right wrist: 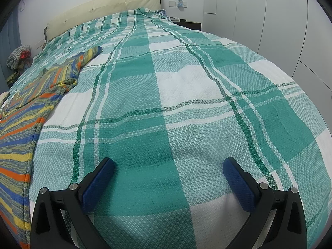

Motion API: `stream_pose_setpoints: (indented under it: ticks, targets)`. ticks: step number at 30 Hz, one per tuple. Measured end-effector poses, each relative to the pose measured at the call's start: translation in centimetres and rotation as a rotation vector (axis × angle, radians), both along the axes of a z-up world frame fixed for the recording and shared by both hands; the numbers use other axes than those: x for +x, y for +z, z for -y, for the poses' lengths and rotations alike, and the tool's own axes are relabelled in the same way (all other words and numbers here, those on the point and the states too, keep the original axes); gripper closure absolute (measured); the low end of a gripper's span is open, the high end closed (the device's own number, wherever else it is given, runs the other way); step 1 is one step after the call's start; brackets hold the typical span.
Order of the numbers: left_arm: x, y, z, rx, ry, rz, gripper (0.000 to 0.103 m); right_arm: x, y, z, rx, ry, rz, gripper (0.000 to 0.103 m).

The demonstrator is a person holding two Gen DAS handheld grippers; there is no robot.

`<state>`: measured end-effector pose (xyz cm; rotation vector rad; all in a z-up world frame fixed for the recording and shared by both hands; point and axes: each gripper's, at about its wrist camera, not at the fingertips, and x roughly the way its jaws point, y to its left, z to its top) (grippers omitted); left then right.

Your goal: Fold small clothes

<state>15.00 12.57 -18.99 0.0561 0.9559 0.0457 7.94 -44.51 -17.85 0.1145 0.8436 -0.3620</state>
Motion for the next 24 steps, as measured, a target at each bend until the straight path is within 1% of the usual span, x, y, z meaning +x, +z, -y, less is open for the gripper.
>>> stream_pose_setpoints:
  ticks: [10,14,15,17,18,20,21,22,23,24]
  targets:
    - [0.0,0.0,0.0,0.003,-0.004,0.002,0.001,0.0,0.0,0.0,0.0,-0.001,0.0,0.0]
    - [0.0,0.4,-0.3,-0.015,-0.008,-0.01,0.0,0.0,0.0,0.0,0.0,0.0,0.0,0.0]
    - [0.2,1.0,-0.7,-0.041,-0.005,-0.034,0.0,0.0,0.0,0.0,-0.001,-0.001,0.0,0.0]
    - [0.4,2.2,-1.7,-0.127,0.0,-0.051,0.001,0.0,0.0,0.0,0.0,-0.001,0.0,0.0]
    - [0.5,3.2,-3.0,-0.226,0.008,-0.034,0.001,0.0,0.0,0.0,-0.001,-0.001,-0.001,0.0]
    - [1.4,5.3,-5.7,-0.381,0.045,0.021,0.001,0.0,0.0,0.0,-0.001,-0.001,0.0,0.0]
    - [2.5,6.4,-7.6,-0.438,0.082,0.047,0.001,0.0,0.0,0.0,-0.001,-0.001,0.0,0.0]
    - [3.6,7.2,-9.0,-0.469,0.109,0.059,0.001,0.0,0.0,0.0,-0.001,-0.001,-0.001,0.0]
    - [5.2,7.8,-10.7,-0.501,0.14,0.059,0.001,0.1,0.0,0.0,-0.002,-0.001,-0.002,0.0]
    - [7.6,8.0,-12.9,-0.548,0.185,0.043,0.001,0.0,0.0,0.0,-0.003,-0.002,-0.001,0.0]
